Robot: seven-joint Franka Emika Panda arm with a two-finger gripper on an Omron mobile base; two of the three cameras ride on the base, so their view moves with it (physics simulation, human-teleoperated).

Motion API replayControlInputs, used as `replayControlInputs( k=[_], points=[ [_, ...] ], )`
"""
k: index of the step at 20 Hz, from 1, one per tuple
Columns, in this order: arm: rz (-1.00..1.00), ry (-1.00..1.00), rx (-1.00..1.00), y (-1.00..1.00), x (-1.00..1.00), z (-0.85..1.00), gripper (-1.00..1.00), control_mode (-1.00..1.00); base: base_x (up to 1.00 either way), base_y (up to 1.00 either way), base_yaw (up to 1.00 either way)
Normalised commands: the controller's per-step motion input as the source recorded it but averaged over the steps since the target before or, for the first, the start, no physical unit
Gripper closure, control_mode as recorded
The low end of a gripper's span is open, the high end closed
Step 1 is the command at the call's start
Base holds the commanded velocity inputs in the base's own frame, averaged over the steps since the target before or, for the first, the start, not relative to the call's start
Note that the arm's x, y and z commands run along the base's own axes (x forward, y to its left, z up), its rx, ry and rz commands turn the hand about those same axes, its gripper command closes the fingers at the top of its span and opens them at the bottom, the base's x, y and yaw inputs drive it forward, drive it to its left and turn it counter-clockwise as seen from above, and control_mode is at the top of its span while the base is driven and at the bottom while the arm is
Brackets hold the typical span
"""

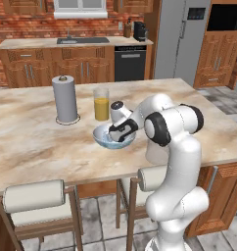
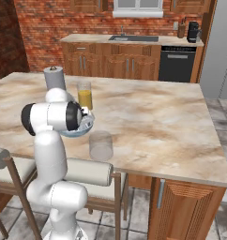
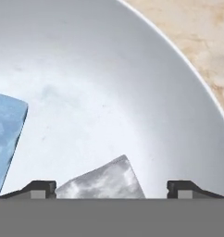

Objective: There are two ice cubes in the ice bowl. Place both ice cubes in the glass cup.

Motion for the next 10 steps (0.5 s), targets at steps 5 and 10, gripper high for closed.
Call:
replayControlInputs(
  k=[5, 10],
  points=[
    [0.0, 0.04, -0.03, 0.0, 0.0, -0.28, 1.0, -1.0, 0.0, 0.0, 0.0],
    [-0.01, 0.0, 0.0, -0.08, -0.25, -0.06, 1.0, -1.0, 0.0, 0.0, 0.0]
  ],
)
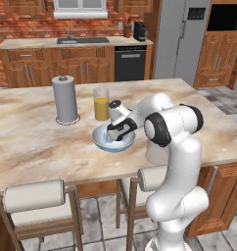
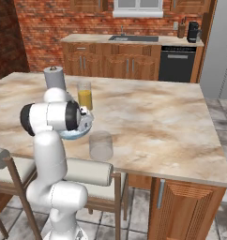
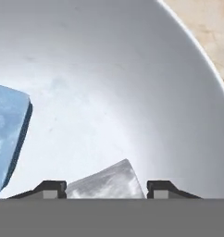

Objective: There are two ice cubes in the ice bowl. Place both ice cubes in the glass cup.

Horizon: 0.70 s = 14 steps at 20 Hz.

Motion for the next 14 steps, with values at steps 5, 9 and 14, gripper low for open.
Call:
replayControlInputs(
  k=[5, 9, 14],
  points=[
    [-0.07, -0.14, 0.0, -0.05, -0.13, 0.78, 1.0, -1.0, 0.0, 0.0, 0.0],
    [-0.11, -0.09, 0.01, 0.0, 0.0, 1.0, 1.0, -1.0, 0.0, 0.0, 0.0],
    [-0.28, 0.23, 0.04, -0.46, -0.27, 1.0, 1.0, -1.0, 0.0, 0.0, 0.0]
  ],
)
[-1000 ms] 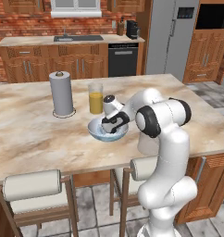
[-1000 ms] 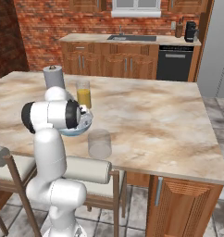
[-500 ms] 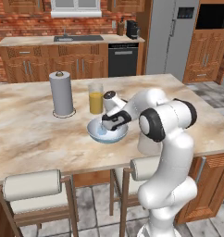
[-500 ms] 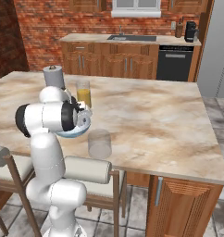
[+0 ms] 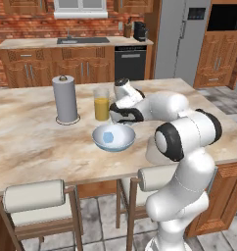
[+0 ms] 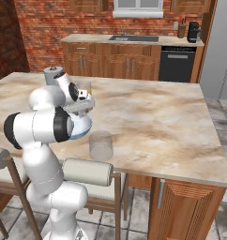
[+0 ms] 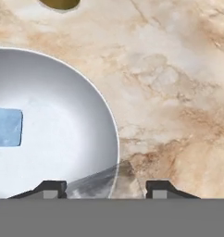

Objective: There are two ice cubes in the ice bowl. Place both ice cubes in the glass cup.

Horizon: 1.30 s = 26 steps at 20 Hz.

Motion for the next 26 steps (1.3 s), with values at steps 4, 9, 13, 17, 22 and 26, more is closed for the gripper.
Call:
replayControlInputs(
  k=[4, 9, 13, 17, 22, 26],
  points=[
    [-0.39, 0.41, 0.07, -0.85, -0.44, 1.0, 1.0, -1.0, 0.0, 0.0, 0.0],
    [-0.38, 0.26, 0.02, -0.89, -0.43, 0.71, 1.0, -1.0, 0.0, 0.0, 0.0],
    [-0.21, 0.13, 0.03, -0.83, -0.24, 0.04, 1.0, -1.0, 0.0, 0.0, 0.0],
    [-0.04, 0.0, 0.1, -0.12, -0.04, -0.26, 1.0, -1.0, 0.0, 0.0, 0.0],
    [-0.04, 0.0, 0.09, 0.04, -0.04, -0.45, 1.0, -1.0, 0.0, 0.0, 0.0],
    [0.0, 0.09, 0.0, 0.01, 0.0, -0.24, 1.0, -1.0, 0.0, 0.0, 0.0]
  ],
)
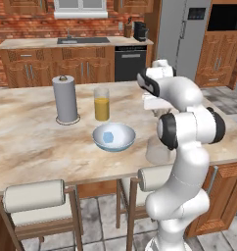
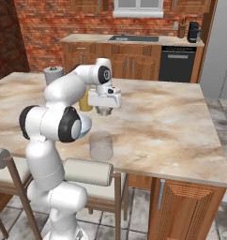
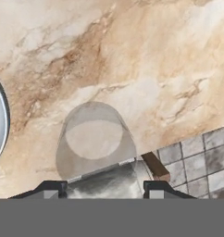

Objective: There are two ice cubes in the ice bowl. Place both ice cubes in the glass cup.

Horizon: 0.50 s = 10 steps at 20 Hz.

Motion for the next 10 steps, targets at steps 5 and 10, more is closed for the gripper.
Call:
replayControlInputs(
  k=[5, 10],
  points=[
    [0.0, 0.07, 0.0, 0.0, 0.0, -0.49, 1.0, -1.0, 0.0, 0.0, 0.0],
    [0.0, 0.0, 0.05, 0.0, 0.0, -0.46, 1.0, -1.0, 0.0, 0.0, 0.0]
  ],
)
